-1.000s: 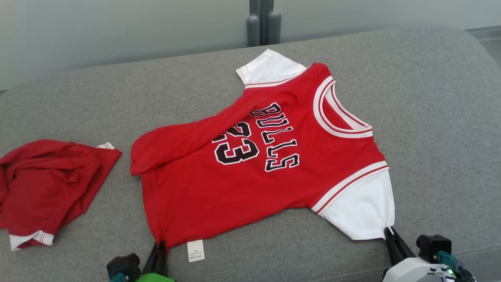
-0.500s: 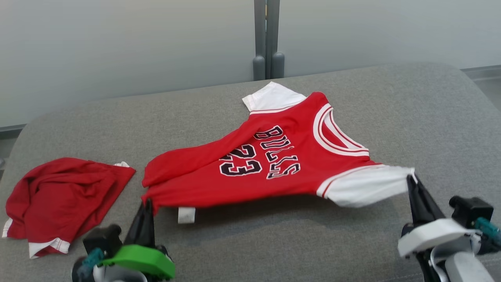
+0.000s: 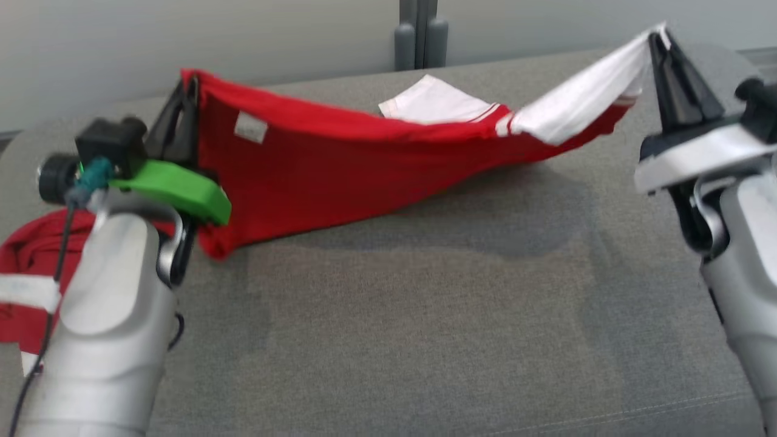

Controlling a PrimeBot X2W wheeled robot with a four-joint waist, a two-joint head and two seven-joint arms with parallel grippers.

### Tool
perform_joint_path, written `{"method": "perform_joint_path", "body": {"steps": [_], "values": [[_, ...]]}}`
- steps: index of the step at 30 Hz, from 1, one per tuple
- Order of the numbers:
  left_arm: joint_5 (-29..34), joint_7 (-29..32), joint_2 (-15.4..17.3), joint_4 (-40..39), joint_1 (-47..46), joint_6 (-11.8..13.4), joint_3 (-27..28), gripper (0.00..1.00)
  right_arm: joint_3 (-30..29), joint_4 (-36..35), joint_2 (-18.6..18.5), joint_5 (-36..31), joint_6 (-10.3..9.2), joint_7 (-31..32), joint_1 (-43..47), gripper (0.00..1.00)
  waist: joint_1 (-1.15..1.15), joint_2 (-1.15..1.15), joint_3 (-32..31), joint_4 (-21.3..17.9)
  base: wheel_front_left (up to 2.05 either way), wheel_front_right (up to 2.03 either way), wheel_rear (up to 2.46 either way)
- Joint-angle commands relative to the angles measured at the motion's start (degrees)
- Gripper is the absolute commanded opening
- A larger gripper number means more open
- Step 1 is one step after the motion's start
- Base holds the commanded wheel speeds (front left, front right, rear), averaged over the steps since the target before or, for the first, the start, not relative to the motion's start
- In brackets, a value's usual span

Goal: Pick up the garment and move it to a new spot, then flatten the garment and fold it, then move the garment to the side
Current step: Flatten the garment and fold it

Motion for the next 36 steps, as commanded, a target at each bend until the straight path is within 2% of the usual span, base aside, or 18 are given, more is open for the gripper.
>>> {"method": "perform_joint_path", "body": {"steps": [1, 3, 7, 11, 14, 17, 21, 25, 31, 36], "values": [[-0.43, -0.02, 0.71, 0.75, -4.12, -0.07, -0.94, 0.0, 0.62, 0.85, -0.83, 0.02, -0.04, -0.04, -4.02, 0.0, 0.0, 0.0, 11.17, 0.13, 0.0, 0.0, 0.0], [-0.91, -0.03, 1.58, 1.84, -11.57, -0.07, -2.12, 0.0, 0.23, 3.58, -1.08, 1.48, -0.07, -0.04, -11.3, 0.0, 0.0, 0.0, 16.77, 0.25, 0.0, 0.0, 0.0], [0.74, -0.03, 3.52, 5.72, -24.22, -0.08, -3.25, 0.0, 0.4, 8.5, -1.05, -1.14, -0.05, -0.04, -26.85, 0.0, 0.0, 0.0, 24.24, 0.1, 0.0, 0.0, 0.0], [3.17, -0.03, 4.13, 4.73, -35.57, 1.01, -1.28, 0.0, -5.49, 8.93, -0.53, -5.26, -0.07, -0.04, -41.01, 0.0, 0.0, 0.0, 27.19, -0.37, 0.0, 0.0, 0.0], [5.6, -0.02, 5.07, 2.1, -40.65, 2.38, 0.45, 0.0, -9.82, 7.18, -0.03, -9.79, -0.06, -0.03, -47.31, 0.0, 0.0, 0.0, 27.3, -0.93, 0.0, 0.0, 0.0], [7.2, -0.03, 5.52, -0.35, -43.48, 2.64, 1.3, 0.0, -11.66, 6.04, 0.49, -12.23, -0.06, -0.03, -50.16, 0.0, 0.0, 0.0, 27.45, -1.43, 0.0, 0.0, 0.0], [8.51, -0.02, 5.27, -1.81, -42.53, 2.36, 2.5, 0.0, -11.13, 6.19, 1.75, -13.4, -0.06, -0.03, -49.46, 0.0, 0.0, 0.0, 28.72, -2.39, 0.0, 0.0, 0.0], [7.76, -0.03, 4.69, -0.3, -38.18, 2.02, 4.55, 0.0, -9.74, 5.55, 1.07, -11.19, -0.06, -0.03, -46.26, 0.0, 0.0, 0.0, 32.06, -2.63, 0.0, 0.0, 0.0], [6.19, -0.03, 2.56, 0.46, -26.54, 1.58, 9.05, 0.0, -3.97, 0.66, -0.73, -3.49, -0.07, -0.04, -35.1, 0.0, 0.0, 0.0, 34.03, -3.04, 0.0, 0.0, 0.0], [5.28, -0.03, -1.08, -1.02, -14.29, 0.86, 13.24, 0.0, -2.27, -5.1, -2.92, 2.17, -0.06, -0.04, -21.9, 0.0, 0.0, 0.0, 31.17, -2.95, 0.0, 0.0, 0.0]]}}
